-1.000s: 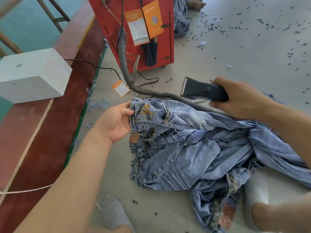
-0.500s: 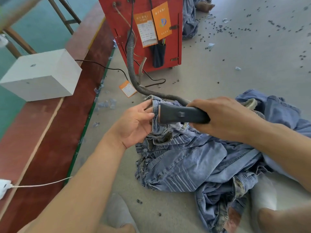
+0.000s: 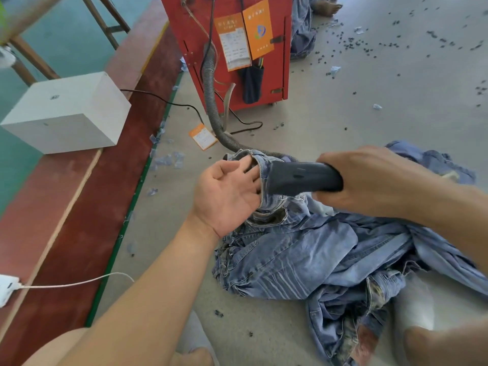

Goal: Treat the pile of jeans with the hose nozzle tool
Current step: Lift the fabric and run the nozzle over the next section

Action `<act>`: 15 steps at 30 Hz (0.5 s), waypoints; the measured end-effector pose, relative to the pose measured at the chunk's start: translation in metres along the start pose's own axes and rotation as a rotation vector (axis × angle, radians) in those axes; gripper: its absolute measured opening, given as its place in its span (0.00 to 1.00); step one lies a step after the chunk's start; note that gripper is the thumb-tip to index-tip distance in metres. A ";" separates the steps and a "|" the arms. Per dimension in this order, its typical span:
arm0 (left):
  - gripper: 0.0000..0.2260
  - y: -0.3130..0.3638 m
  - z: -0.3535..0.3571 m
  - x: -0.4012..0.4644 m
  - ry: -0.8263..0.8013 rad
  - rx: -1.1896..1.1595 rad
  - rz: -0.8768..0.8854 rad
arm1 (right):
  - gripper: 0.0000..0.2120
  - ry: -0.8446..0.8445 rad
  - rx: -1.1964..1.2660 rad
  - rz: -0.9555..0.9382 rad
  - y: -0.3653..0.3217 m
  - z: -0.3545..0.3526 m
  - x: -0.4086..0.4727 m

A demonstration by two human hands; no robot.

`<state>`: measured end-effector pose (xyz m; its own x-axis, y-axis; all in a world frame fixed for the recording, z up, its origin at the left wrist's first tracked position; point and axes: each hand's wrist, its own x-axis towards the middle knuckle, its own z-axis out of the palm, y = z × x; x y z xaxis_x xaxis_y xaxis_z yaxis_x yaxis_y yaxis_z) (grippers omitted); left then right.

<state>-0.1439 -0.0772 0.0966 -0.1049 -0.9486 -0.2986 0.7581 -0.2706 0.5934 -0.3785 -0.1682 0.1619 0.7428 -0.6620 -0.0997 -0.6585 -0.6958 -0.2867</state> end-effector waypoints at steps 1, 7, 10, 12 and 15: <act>0.31 -0.001 0.000 0.001 -0.011 -0.008 -0.006 | 0.06 0.038 0.003 -0.009 -0.001 0.002 0.002; 0.36 0.002 -0.006 0.007 -0.108 -0.089 -0.025 | 0.08 0.152 0.077 0.066 0.014 -0.011 0.003; 0.38 -0.004 -0.004 0.009 -0.171 -0.121 -0.020 | 0.07 0.016 0.088 0.064 0.014 -0.016 -0.001; 0.35 -0.010 -0.001 0.012 -0.205 -0.126 -0.026 | 0.06 -0.052 0.068 0.037 0.005 -0.009 -0.001; 0.27 -0.010 0.000 0.015 -0.171 -0.096 -0.023 | 0.06 -0.030 0.095 0.038 -0.001 -0.002 0.005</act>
<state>-0.1529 -0.0884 0.0863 -0.2241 -0.9587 -0.1748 0.8114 -0.2830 0.5114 -0.3746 -0.1710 0.1639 0.7215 -0.6781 -0.1401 -0.6733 -0.6397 -0.3707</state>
